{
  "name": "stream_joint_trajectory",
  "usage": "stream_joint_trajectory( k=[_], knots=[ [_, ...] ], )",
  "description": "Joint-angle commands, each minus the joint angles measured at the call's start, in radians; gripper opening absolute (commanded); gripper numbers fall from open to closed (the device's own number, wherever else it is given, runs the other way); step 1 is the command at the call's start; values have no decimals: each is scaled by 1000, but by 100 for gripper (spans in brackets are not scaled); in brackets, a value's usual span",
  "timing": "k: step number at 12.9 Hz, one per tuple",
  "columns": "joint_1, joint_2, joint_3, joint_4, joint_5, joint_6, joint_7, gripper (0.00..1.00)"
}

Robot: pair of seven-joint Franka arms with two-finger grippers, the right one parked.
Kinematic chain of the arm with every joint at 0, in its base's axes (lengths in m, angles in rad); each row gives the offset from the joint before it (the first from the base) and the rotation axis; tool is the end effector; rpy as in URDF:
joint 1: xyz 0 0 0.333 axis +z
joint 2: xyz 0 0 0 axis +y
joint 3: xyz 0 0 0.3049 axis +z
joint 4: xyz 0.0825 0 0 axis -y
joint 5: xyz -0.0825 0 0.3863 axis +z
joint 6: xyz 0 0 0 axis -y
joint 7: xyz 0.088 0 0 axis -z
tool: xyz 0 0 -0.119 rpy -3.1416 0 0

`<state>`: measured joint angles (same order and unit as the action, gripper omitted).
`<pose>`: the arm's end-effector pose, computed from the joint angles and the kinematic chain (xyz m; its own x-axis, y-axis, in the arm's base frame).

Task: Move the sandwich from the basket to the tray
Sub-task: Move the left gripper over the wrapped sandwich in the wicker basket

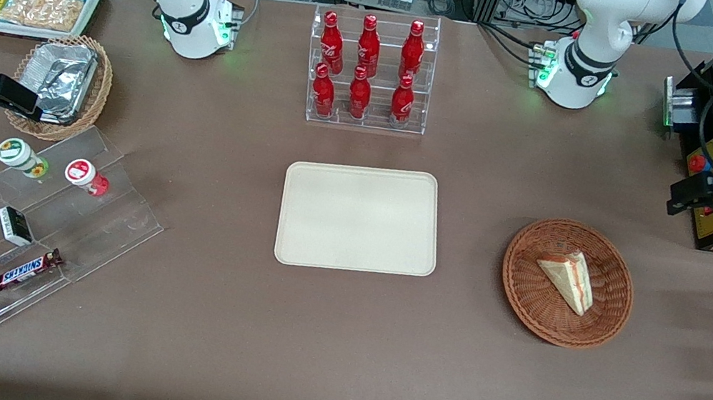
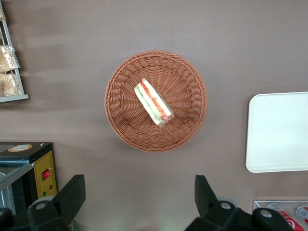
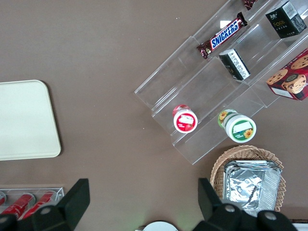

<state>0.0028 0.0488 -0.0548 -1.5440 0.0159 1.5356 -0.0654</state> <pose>0.5657 -0.0268 0.5837 0.9983 0.0139 -0.0561 0.0130 -0.9998 -0.0169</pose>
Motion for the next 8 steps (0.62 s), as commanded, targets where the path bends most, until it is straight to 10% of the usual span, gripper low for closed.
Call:
stream_joint_trajectory(
  k=[1, 8],
  knots=[
    [-12, 22, 4, -63, 33, 85, 3, 100],
    [-14, 5, 0, -405, 30, 487, -389, 100]
  ],
)
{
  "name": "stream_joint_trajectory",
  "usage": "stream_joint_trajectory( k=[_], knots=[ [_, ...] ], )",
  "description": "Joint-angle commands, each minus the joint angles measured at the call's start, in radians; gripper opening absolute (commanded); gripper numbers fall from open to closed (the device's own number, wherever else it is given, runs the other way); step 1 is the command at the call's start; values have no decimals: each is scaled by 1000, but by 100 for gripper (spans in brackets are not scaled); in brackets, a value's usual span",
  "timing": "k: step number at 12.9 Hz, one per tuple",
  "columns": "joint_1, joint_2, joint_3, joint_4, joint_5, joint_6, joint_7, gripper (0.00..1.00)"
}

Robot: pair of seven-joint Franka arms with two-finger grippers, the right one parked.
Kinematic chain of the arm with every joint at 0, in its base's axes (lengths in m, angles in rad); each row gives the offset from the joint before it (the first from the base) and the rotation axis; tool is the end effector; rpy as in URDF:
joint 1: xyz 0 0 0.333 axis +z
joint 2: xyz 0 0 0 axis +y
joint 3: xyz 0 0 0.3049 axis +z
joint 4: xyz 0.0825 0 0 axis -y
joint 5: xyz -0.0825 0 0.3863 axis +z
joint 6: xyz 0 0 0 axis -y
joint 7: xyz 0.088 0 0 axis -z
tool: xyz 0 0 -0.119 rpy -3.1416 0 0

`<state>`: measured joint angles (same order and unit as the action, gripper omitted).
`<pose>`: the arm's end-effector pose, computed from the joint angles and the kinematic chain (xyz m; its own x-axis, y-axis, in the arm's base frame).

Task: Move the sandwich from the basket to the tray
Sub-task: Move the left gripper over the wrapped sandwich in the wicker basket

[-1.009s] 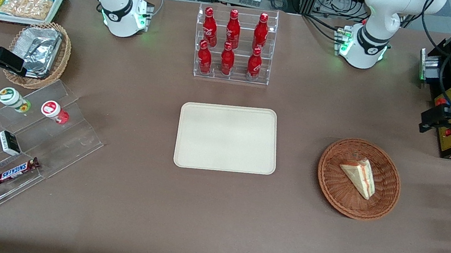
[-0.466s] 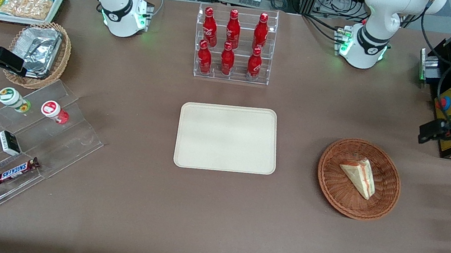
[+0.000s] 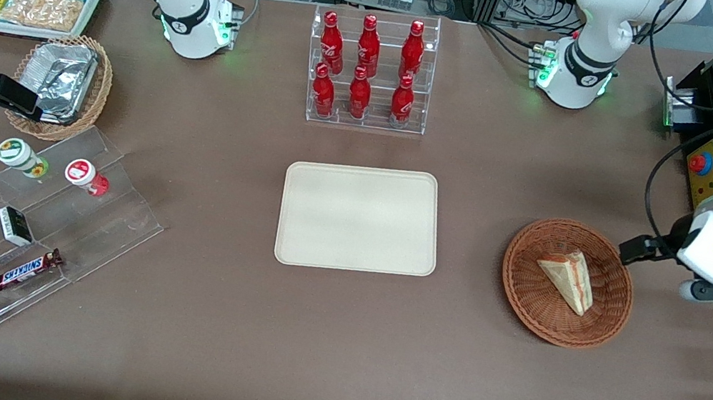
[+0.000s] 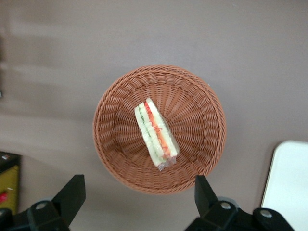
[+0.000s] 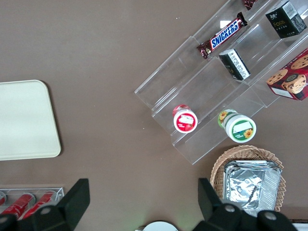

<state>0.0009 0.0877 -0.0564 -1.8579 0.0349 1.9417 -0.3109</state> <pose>0.5854 -0.0291 0.4456 0.9707 0.2404 0.0047 0.2405 -0.9703 -0.0274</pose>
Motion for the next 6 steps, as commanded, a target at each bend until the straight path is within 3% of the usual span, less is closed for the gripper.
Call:
stream_joint_trajectory(
  k=[1, 3, 6],
  knots=[
    [-12, -34, 0, -131, 8, 136, -234, 100],
    [-15, -23, -26, -191, 10, 222, -370, 100],
    [-15, -22, -33, -325, 10, 388, -428, 100]
  ],
)
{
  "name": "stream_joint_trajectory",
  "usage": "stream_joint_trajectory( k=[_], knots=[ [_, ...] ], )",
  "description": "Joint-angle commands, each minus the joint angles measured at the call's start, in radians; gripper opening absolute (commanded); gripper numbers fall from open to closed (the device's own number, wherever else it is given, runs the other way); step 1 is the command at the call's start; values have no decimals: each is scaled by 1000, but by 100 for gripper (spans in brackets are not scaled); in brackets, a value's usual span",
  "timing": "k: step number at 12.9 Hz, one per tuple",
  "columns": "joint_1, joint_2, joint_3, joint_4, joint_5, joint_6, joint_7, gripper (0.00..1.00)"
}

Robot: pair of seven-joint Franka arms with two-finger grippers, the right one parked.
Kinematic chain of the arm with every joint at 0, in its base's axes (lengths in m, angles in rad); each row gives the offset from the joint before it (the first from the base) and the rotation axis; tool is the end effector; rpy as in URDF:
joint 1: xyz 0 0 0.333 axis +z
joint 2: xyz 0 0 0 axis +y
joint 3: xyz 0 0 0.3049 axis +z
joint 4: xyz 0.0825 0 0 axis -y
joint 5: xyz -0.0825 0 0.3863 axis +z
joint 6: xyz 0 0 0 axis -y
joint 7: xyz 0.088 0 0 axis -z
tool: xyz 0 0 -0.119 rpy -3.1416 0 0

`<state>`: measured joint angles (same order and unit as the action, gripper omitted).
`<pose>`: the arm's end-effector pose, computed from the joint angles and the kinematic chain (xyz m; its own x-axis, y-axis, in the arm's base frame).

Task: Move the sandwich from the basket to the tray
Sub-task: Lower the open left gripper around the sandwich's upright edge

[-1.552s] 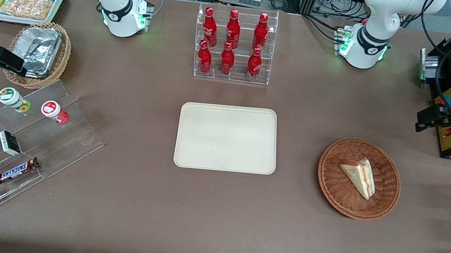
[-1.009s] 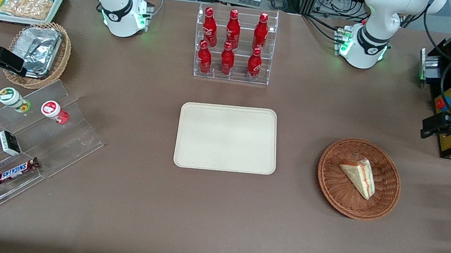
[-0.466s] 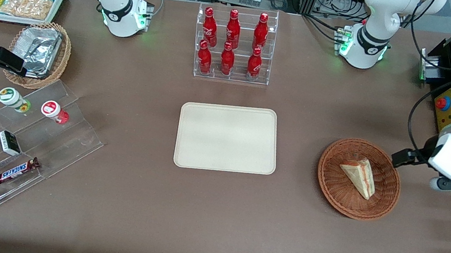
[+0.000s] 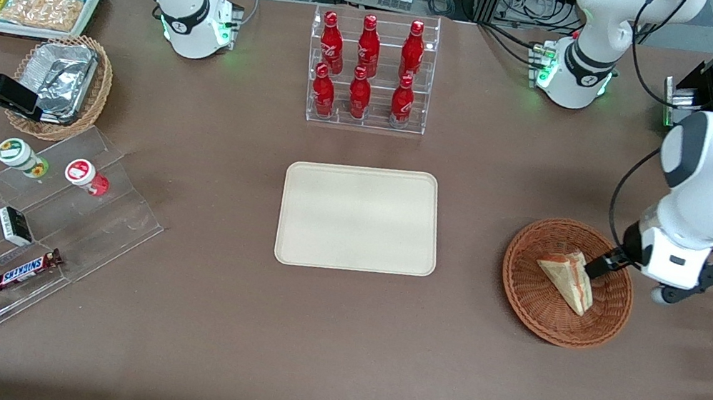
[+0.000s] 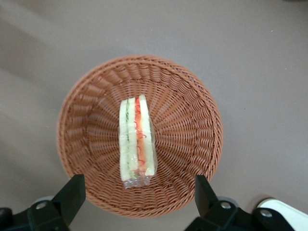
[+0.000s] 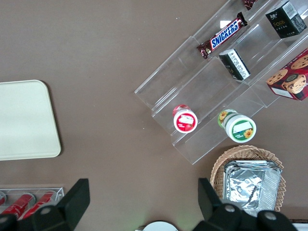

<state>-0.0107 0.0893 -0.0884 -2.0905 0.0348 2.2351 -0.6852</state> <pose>0.5652 -0.0544 0.3623 0.8425 0.5359 0.0560 0.5357 -0.8442 0.0191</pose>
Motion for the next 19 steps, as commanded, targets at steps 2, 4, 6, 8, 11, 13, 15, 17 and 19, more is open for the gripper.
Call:
stream_joint_trajectory(
  k=[2, 4, 6, 8, 11, 13, 15, 17, 19],
  knots=[
    [-3, -4, -1, -120, 13, 124, -54, 100],
    [-3, 23, -1, -122, 14, 124, -54, 100],
    [-3, 56, -1, -120, 14, 130, -56, 100],
    [-3, 85, -1, -122, 16, 161, -56, 100],
    [-2, 115, 1, -122, 17, 184, -56, 100],
    [-3, 135, 1, -122, 17, 205, -56, 100],
    [-2, 154, 1, -122, 17, 225, -56, 100],
    [-2, 174, 2, -122, 19, 241, -54, 100],
    [0, 184, 2, -120, 19, 242, -51, 99]
  ],
)
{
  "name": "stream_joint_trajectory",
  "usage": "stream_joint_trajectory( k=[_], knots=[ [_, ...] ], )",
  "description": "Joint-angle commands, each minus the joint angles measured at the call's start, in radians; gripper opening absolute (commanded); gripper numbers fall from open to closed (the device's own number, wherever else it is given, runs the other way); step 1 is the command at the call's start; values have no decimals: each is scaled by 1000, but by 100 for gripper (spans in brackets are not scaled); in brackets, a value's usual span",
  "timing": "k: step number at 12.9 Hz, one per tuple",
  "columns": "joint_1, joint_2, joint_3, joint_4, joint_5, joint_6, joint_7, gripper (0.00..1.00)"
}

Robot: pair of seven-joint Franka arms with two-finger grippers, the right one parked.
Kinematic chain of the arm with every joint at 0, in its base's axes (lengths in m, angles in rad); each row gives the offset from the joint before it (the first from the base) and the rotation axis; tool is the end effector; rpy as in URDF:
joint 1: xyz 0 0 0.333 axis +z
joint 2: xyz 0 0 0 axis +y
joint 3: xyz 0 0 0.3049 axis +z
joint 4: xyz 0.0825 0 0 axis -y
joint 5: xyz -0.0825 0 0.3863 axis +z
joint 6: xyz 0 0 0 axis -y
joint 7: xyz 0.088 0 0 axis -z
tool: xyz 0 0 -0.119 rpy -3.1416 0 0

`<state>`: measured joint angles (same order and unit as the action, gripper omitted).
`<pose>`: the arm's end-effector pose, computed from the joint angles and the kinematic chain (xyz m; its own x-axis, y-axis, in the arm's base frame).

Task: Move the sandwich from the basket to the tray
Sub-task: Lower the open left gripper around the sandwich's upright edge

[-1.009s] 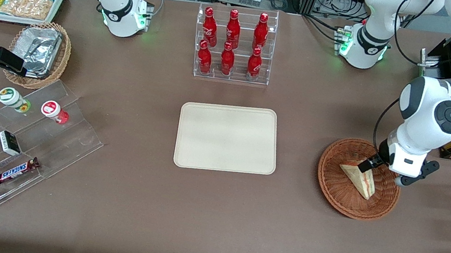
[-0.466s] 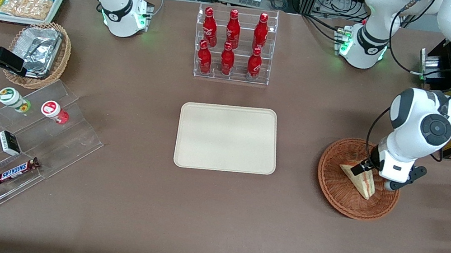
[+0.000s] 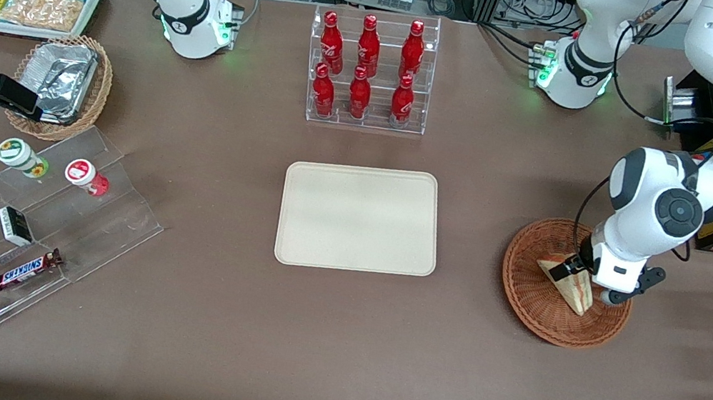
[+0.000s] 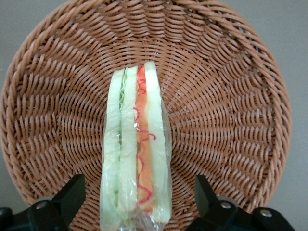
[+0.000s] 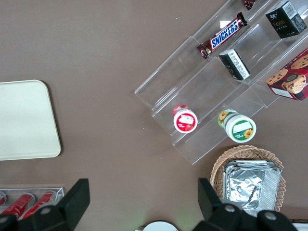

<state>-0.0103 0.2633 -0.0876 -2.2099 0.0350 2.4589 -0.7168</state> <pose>0.5469 -0.0541 0.2342 0.8284 0.5601 -0.0105 0.5600 -0.8285 -0.0077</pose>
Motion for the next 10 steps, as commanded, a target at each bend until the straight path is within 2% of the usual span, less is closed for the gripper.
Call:
stream_joint_trajectory(
  k=[1, 2, 3, 4, 5, 8, 10],
  knots=[
    [1, 16, 3, -1, 19, 19, -20, 94],
    [3, 19, 3, -1, 19, 19, -20, 76],
    [3, 22, 5, 1, 19, 19, -20, 50],
    [3, 22, 6, 2, 19, 19, -20, 34],
    [7, 21, 6, 6, 19, 19, -18, 24],
    [12, -1, 6, 15, 46, 5, -16, 23],
    [6, -33, 5, 45, 101, -70, -15, 23]
  ],
)
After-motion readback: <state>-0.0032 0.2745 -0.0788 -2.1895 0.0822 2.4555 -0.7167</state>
